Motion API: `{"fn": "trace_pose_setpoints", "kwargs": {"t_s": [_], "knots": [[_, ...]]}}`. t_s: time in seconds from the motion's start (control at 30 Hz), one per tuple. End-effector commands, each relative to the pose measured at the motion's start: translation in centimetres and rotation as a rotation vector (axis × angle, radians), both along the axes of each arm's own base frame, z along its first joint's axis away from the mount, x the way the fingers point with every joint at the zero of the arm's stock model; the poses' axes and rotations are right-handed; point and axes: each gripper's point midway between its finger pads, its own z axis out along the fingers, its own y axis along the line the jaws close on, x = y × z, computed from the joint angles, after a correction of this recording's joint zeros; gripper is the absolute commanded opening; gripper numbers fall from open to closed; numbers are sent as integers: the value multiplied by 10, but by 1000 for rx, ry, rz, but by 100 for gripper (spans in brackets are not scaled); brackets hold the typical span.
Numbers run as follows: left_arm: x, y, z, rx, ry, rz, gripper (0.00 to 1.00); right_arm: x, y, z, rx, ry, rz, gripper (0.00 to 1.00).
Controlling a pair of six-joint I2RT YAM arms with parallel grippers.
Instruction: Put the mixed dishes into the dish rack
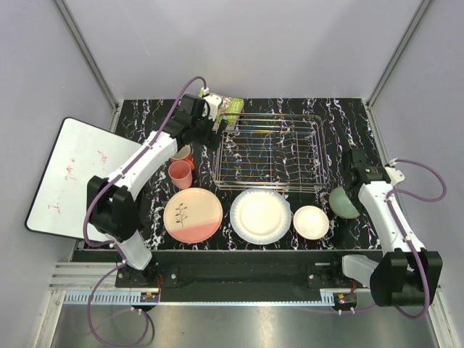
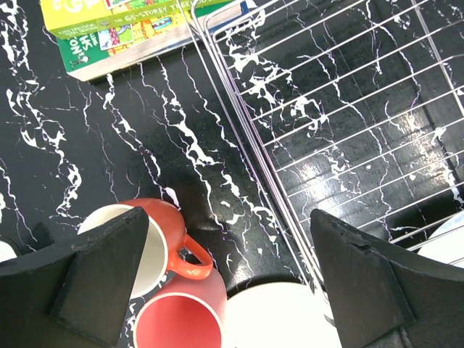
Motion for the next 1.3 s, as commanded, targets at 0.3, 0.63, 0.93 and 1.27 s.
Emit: {"fn": "trace_pose_setpoints", "kwargs": {"t_s": [0.3,0.63,0.93,1.27], "knots": [[9,8,26,-54,-78,28,99,-19,39,-28,232,64,43,84],[12,14,20,-55,-73,42,99,-33,34,-49,216,134,-35,75],[14,21,24,-49,-84,49,99,-17,30,-78,199,141,-84,77],[15,26,19,-38,-76,54,99,14,-2,-72,89,95,-163,74]]}}
